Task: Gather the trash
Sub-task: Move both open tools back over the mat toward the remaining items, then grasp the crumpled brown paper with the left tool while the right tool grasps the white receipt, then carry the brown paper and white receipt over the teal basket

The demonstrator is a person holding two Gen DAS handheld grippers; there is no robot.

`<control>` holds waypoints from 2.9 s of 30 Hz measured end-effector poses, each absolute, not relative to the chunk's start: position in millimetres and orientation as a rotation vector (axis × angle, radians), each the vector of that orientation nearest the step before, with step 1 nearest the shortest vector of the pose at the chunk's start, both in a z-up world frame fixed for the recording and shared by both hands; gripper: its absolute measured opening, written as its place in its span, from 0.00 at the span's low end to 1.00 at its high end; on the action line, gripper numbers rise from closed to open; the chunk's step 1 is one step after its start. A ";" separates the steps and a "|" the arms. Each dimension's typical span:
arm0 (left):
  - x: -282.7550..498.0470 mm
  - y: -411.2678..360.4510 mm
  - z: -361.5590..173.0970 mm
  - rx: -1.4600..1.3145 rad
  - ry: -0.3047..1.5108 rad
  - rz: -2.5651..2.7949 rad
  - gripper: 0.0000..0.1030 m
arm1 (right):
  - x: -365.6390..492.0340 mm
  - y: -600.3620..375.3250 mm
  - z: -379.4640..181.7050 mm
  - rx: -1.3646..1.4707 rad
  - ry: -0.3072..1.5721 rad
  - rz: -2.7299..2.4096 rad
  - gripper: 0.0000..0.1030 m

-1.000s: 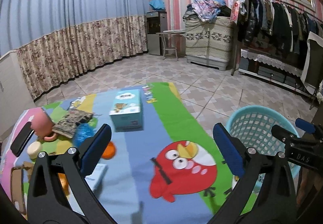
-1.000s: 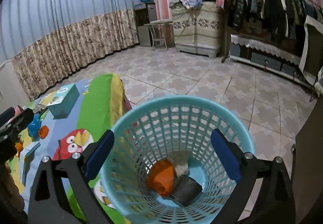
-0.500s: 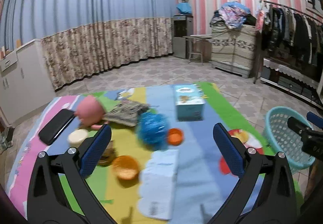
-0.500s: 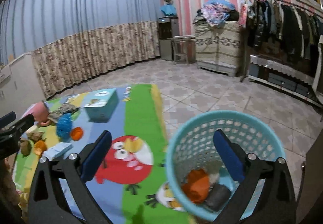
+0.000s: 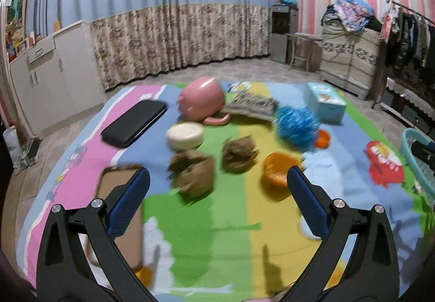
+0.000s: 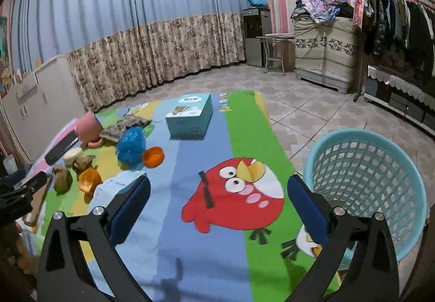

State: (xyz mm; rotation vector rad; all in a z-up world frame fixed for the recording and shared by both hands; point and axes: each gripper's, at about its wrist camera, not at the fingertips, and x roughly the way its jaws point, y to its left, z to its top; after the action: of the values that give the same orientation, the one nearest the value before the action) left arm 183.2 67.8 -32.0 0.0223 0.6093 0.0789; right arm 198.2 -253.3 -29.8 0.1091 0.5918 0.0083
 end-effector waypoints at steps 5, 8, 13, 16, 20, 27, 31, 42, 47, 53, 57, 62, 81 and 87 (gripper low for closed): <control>179.4 88.4 -49.4 0.025 0.648 0.109 0.95 | 201.9 -225.6 -39.0 0.043 0.635 -0.019 0.96; 181.1 98.8 -58.3 -0.015 0.679 0.095 0.95 | 202.4 -214.9 -42.5 0.050 0.657 0.003 0.96; 195.6 105.5 -62.2 -0.080 0.710 0.050 0.95 | 202.3 -201.7 -47.5 0.027 0.677 -0.008 0.96; 206.0 100.9 -58.8 -0.065 0.700 0.052 0.95 | 205.6 -197.2 -51.3 0.000 0.703 -0.021 0.96; 230.7 95.1 -59.4 -0.039 0.730 0.054 0.94 | 210.0 -198.7 -58.7 0.011 0.747 -0.028 0.96; 257.4 91.1 -72.7 -0.003 0.805 0.046 0.74 | 209.5 -187.8 -57.5 0.051 0.742 0.014 0.96; 265.1 98.0 -81.4 -0.034 0.871 0.043 0.54 | 209.4 -173.7 -61.2 0.034 0.751 0.044 0.95; 217.2 123.4 -65.3 -0.029 0.751 0.070 0.45 | 208.6 -136.3 -70.3 0.024 0.797 0.095 0.95; 197.1 141.5 -65.0 -0.002 0.716 0.106 0.45 | 214.5 -115.6 -74.0 0.041 0.829 0.108 0.95; 190.3 159.2 -66.3 -0.073 0.703 0.112 0.45 | 225.2 -89.1 -78.0 0.000 0.865 0.091 0.95; 190.3 158.7 -66.4 -0.069 0.700 0.121 0.45 | 231.5 -81.3 -84.8 -0.035 0.909 0.092 0.77; 191.4 157.4 -67.4 -0.066 0.704 0.116 0.45 | 227.7 -90.5 -82.7 0.022 0.893 0.123 0.53; 183.9 118.0 -24.8 -0.024 0.613 0.116 0.46 | 186.6 -210.1 -8.3 0.028 0.690 0.089 0.50; 191.4 64.3 0.7 -0.016 0.562 0.046 0.46 | 178.1 -287.0 24.4 0.058 0.599 -0.015 0.50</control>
State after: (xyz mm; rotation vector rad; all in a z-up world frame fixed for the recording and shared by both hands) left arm 191.4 64.3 0.7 -0.0157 0.5623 0.0459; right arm 178.1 -287.0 24.4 0.0583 0.5989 -0.0152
